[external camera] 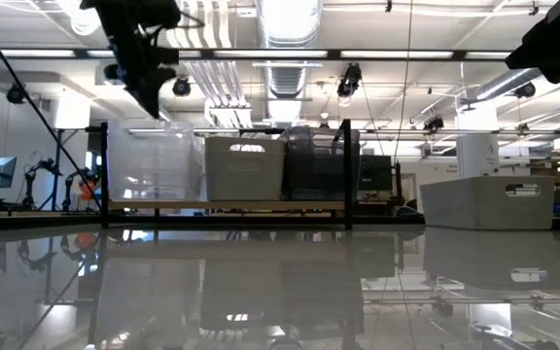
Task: Stack baskets on shelf by color
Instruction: Adjust the stacked black bins on the shelf
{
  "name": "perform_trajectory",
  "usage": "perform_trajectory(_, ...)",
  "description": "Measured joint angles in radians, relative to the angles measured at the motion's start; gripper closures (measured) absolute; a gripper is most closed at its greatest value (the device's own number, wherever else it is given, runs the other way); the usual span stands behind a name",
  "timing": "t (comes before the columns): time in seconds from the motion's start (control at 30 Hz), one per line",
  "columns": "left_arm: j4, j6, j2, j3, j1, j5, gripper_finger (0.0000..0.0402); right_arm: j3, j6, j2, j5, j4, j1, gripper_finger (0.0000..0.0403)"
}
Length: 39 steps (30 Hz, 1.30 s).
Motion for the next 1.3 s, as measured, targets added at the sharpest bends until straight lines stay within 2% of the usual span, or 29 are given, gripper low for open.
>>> perform_trajectory(0.13,0.047,-0.001,-0.006,0.041,-0.067,0.106,0.0401,0.0,0.0,0.0,0.007,0.0,-0.001,0.0394)
perform_trajectory(0.23,0.126,-0.008,-0.004,0.038,-0.16,0.164,0.0401,0.0,0.038,0.0,0.073,-0.001,-0.022,0.0394)
perform_trajectory(0.33,0.168,-0.035,0.014,0.033,-0.287,0.124,0.0402,0.0,0.065,-0.018,0.146,-0.044,-0.105,0.0394)
perform_trajectory(0.43,0.178,-0.098,0.039,0.033,-0.435,0.003,0.0402,0.0,0.058,-0.077,0.109,-0.135,-0.275,0.0394)
perform_trajectory(0.5,0.182,-0.151,0.054,0.033,-0.53,-0.086,0.0402,-0.002,-0.002,-0.115,0.031,-0.158,-0.434,0.0394)
perform_trajectory(0.57,0.182,-0.206,0.07,0.032,-0.615,-0.157,0.0402,-0.012,-0.138,-0.14,-0.086,-0.121,-0.609,0.0394)
perform_trajectory(0.67,0.182,-0.289,0.089,0.027,-0.715,-0.242,0.0402,-0.038,-0.376,-0.145,-0.357,0.07,-0.904,0.0394)
perform_trajectory(0.73,0.182,-0.323,0.1,0.027,-0.763,-0.283,0.0402,-0.056,-0.47,-0.118,-0.527,0.211,-1.104,0.0394)
perform_trajectory(0.83,0.182,-0.347,0.106,0.027,-0.806,-0.311,0.0402,-0.058,-0.497,-0.043,-0.668,0.342,-1.36,0.0394)
perform_trajectory(0.9,0.183,-0.348,0.104,0.028,-0.822,-0.314,0.0402,-0.057,-0.494,0.021,-0.748,0.409,-1.483,0.0394)
perform_trajectory(0.97,0.185,-0.348,0.1,0.028,-0.829,-0.316,0.0402,-0.053,-0.471,0.095,-0.864,0.477,-1.563,0.0394)
perform_trajectory(1.07,0.184,-0.348,0.098,0.028,-0.831,-0.316,0.0402,-0.047,-0.435,0.204,-0.991,0.579,-1.587,0.0394)
perform_trajectory(1.2,0.185,-0.348,0.098,0.032,-0.831,-0.316,0.0402,-0.023,-0.433,0.314,-1.006,0.603,-1.543,0.0394)
perform_trajectory(1.3,0.184,-0.348,0.098,0.031,-0.831,-0.316,0.0402,-0.013,-0.436,0.346,-1.005,0.603,-1.508,0.0394)
